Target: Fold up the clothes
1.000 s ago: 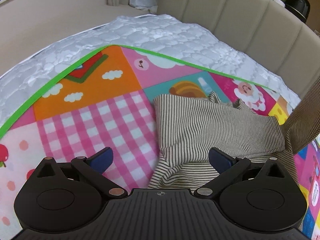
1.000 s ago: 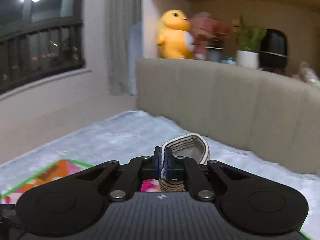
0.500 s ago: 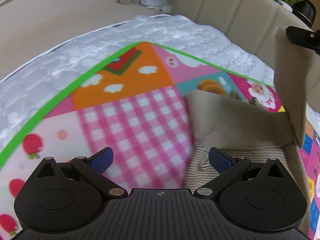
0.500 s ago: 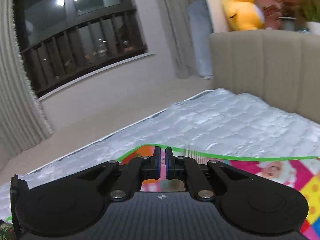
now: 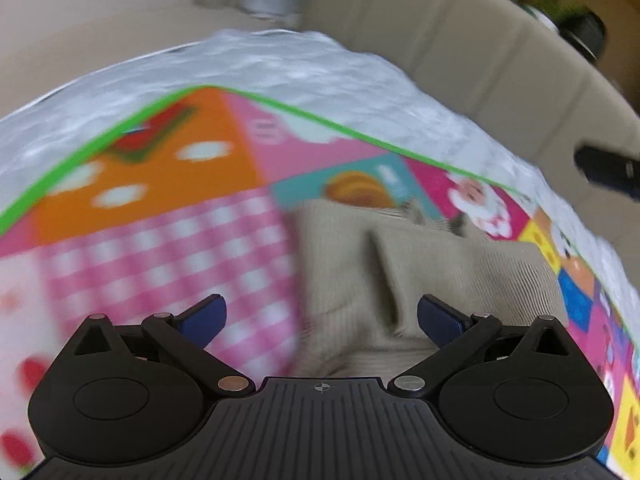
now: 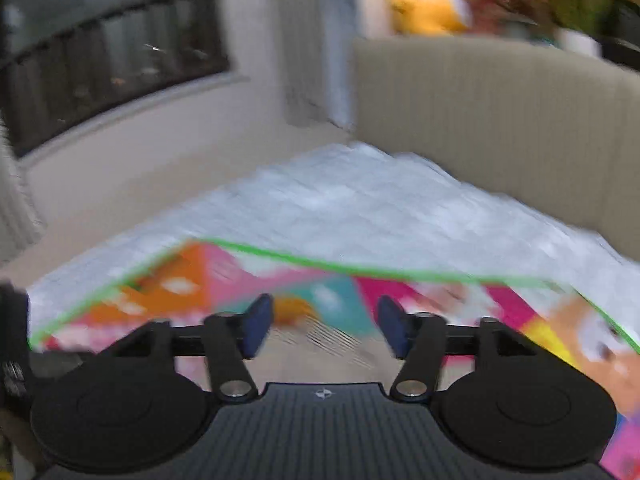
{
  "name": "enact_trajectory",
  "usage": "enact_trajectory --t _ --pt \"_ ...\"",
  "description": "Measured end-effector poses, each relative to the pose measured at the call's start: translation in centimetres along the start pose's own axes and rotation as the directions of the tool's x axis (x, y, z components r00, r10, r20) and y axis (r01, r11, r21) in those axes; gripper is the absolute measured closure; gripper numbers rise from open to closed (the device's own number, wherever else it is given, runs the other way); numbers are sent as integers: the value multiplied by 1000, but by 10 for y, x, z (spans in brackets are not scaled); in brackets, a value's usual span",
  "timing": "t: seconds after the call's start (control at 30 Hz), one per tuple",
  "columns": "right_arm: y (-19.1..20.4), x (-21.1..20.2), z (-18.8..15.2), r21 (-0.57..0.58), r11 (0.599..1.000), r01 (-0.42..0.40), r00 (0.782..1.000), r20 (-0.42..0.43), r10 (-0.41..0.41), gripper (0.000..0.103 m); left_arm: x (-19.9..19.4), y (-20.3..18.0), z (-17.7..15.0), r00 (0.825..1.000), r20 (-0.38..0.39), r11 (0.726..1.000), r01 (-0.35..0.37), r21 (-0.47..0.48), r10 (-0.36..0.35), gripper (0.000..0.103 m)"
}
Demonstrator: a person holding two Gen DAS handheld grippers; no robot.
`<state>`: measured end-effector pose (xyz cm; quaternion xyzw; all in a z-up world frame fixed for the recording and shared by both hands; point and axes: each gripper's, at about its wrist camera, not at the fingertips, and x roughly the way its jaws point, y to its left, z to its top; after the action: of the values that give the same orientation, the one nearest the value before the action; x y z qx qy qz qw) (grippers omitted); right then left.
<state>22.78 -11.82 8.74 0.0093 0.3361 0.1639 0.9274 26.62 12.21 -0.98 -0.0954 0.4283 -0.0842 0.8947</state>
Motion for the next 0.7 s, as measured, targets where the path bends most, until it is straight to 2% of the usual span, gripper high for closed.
enact_trajectory --t 0.13,0.23,0.27,0.37,0.4,0.43,0.5,0.57,0.6,0.7 --pt "-52 18 -44 126 990 69 991 -120 -54 39 36 -26 5 997 11 992 -81 96 81 0" --pt "-91 31 -77 212 968 130 974 -212 -84 39 52 -29 5 994 -14 991 -103 89 105 0" --pt "-99 35 -86 244 961 134 969 -234 -76 39 56 -26 5 994 -25 992 -101 74 103 0" --pt "-107 49 -101 335 939 74 967 -256 16 39 63 -17 4 995 -61 997 -82 12 83 0" --pt "-104 54 -101 336 941 48 966 -256 42 45 63 -13 5 995 -74 998 -68 -15 67 0" --pt "-96 58 -99 300 954 25 964 -259 56 49 62 -11 6 995 -79 998 -61 -31 59 2" --pt "-73 65 -95 180 984 -17 959 -276 67 51 56 -5 8 995 -78 997 -63 -48 59 17" --pt "-50 72 -93 62 997 -55 957 -280 71 55 48 3 10 996 -76 995 -52 -83 46 42" --pt "-41 75 -91 44 996 -79 957 -275 88 56 44 9 10 997 -74 993 -37 -113 28 44" --pt "-18 82 -86 -2 992 -130 957 -263 125 58 28 32 6 997 -67 981 -51 -189 39 46"
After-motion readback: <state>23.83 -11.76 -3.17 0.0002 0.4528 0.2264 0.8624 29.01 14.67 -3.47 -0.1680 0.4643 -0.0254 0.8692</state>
